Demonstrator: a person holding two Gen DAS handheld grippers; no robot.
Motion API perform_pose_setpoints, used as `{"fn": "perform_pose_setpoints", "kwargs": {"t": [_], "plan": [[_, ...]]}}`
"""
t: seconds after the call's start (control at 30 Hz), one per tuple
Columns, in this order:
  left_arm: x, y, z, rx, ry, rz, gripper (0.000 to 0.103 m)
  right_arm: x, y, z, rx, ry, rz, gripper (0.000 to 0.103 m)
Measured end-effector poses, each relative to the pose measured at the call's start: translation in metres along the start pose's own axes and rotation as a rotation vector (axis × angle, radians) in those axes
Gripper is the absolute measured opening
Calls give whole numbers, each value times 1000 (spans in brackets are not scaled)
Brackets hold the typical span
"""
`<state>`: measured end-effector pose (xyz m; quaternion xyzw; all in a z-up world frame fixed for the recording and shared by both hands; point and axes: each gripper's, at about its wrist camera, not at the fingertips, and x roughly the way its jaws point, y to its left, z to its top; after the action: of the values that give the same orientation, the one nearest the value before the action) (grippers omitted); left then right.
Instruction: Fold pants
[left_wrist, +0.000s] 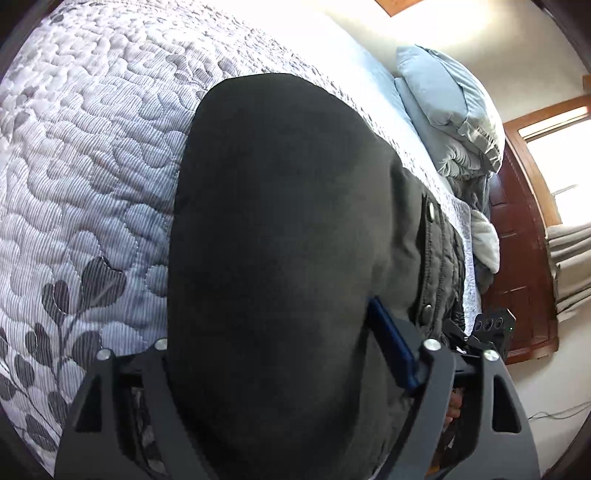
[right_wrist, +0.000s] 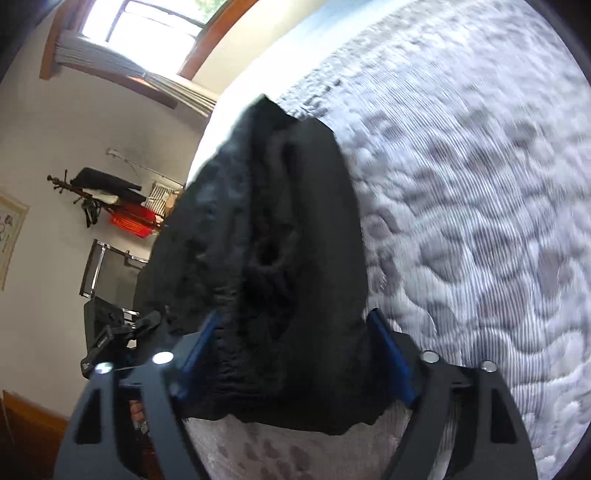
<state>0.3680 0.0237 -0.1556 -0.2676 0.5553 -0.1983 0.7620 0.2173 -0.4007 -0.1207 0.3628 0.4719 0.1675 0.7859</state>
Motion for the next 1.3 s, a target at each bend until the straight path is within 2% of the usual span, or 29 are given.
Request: {"fn": "perform_pose_setpoints", "kwargs": {"t": [0.23, 0.33, 0.57, 0.7, 0.8, 0.93, 1.03, 1.13, 1.3], "plan": [[-16, 2, 2, 23, -21, 44, 85, -25, -14, -16, 46, -73, 74, 87], [-30, 5, -4, 26, -37, 69, 85, -43, -28, -24, 86, -93, 67, 87], [-73, 13, -35, 50, -113, 191, 90, -94, -51, -57, 112, -145, -45, 88], [-91, 13, -57, 94, -119, 337, 90, -111, -51, -78, 92, -147, -145, 88], [-98, 11, -75, 98, -107, 427, 91, -115, -35, -93, 44, -133, -262, 88], [-100, -6, -100, 119, -104, 480, 92, -100, 7, -111, -65, -100, -434, 90], [-97, -26, -115, 168, -110, 534, 94, -82, 46, -126, -188, -66, -507, 92], [-91, -51, -130, 223, -110, 571, 96, -65, 77, -142, -232, -40, -524, 94], [-89, -74, -148, 269, -96, 581, 96, -58, 113, -160, -262, -43, -521, 94]]}}
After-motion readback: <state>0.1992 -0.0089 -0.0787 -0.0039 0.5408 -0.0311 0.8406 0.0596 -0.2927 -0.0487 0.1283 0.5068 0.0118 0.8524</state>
